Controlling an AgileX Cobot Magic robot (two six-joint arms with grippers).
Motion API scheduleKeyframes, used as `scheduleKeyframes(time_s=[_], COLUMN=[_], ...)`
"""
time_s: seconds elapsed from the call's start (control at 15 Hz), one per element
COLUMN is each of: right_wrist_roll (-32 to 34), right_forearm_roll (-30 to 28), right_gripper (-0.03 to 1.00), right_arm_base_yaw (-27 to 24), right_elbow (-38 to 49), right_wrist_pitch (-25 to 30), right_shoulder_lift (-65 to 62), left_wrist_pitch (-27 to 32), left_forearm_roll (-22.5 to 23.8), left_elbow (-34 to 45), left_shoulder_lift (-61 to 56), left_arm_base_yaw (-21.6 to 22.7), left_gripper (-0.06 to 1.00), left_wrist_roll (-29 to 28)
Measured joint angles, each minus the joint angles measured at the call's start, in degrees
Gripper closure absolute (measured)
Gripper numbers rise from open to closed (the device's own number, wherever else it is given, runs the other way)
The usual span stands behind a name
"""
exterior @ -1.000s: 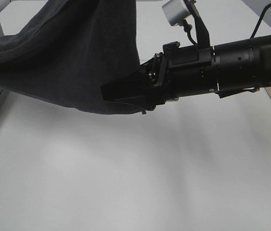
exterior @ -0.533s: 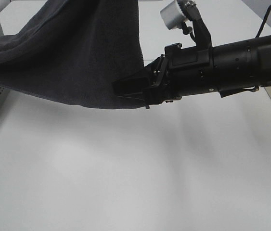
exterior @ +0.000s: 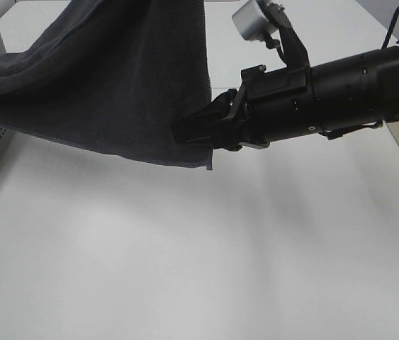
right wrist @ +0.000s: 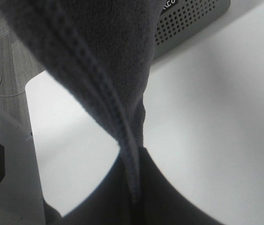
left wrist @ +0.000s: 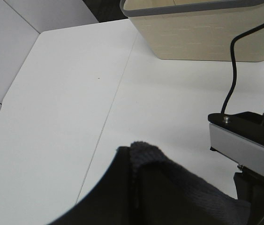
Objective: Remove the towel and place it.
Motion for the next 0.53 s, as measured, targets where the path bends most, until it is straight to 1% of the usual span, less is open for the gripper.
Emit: scheduleKeyframes(time_s=[0.07, 0.13, 0.2, 0.27, 0.47, 0.53], right_wrist_roll=[3.6, 14.8, 19.1, 27.4, 52.5, 62.9], right_forearm_roll=[-2.3, -13.0, -16.7, -23.1, -40.3, -48.9], right_gripper=[0.96, 0.96, 0.96, 0.96, 0.96, 0.96], right_arm_base_yaw=[0.0, 0.0, 0.0, 0.0, 0.0, 0.0], right_elbow=[-1.0, -4.4, -5.8, -8.5, -17.1, -21.2], right_wrist_pitch=[0.1, 1.3, 2.2, 4.1, 10.8, 12.7], right_shoulder_lift=[0.0, 0.0, 0.0, 0.1, 0.1, -0.7], left_wrist_pitch=[0.0, 0.1, 0.1, 0.1, 0.1, 0.1], left_forearm_roll=[0.0, 0.1, 0.3, 0.7, 3.9, 5.5], left_elbow=[0.0, 0.0, 0.0, 0.0, 0.0, 0.0], left_shoulder_lift=[0.0, 0.0, 0.0, 0.0, 0.0, 0.0], left_arm_base_yaw=[0.0, 0.0, 0.0, 0.0, 0.0, 0.0], left_gripper=[0.94, 0.94, 0.94, 0.94, 0.94, 0.94], left_wrist_roll=[0.0, 0.0, 0.0, 0.0, 0.0, 0.0])
